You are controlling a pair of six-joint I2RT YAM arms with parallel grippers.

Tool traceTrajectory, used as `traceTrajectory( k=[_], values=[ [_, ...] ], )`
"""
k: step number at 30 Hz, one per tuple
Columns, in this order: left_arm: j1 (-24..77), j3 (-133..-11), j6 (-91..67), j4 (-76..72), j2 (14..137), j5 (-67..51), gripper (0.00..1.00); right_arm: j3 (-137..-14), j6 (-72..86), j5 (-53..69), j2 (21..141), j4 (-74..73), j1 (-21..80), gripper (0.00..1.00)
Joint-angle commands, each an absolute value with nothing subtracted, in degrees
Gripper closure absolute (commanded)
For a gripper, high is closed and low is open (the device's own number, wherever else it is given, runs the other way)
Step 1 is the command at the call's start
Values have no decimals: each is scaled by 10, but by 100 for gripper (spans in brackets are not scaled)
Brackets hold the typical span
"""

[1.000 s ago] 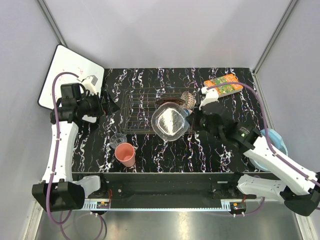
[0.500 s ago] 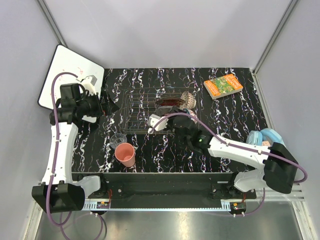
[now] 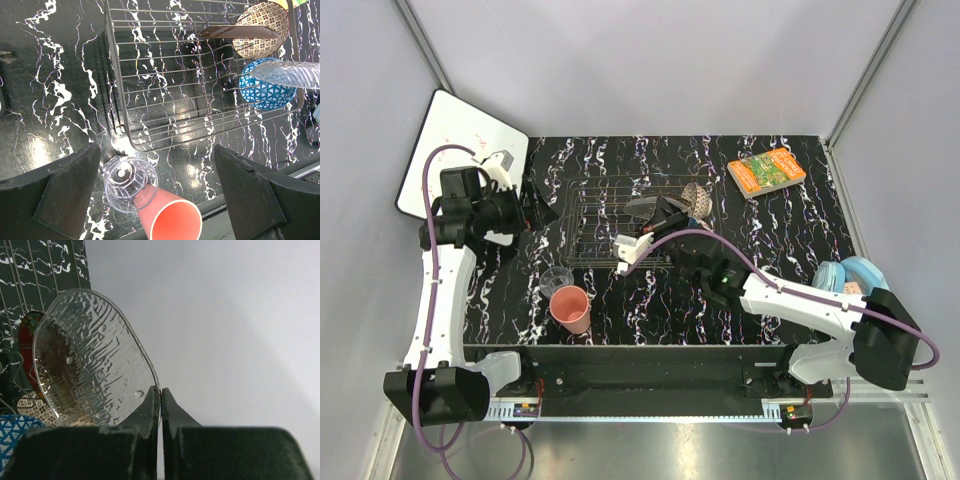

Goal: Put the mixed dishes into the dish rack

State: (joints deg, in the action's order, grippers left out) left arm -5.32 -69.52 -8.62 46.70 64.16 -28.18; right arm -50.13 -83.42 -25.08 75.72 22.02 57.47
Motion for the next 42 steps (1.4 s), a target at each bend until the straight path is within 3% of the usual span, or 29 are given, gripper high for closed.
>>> traceTrajectory(
  k=[1,42],
  values=[
    [-56,-699,-88,448,626,-276,1,-515,-864,-222,767,266,556,100],
    [-56,-701,-86,439,647,-273,1,-474,-761,-150,903,362,454,100]
  ],
)
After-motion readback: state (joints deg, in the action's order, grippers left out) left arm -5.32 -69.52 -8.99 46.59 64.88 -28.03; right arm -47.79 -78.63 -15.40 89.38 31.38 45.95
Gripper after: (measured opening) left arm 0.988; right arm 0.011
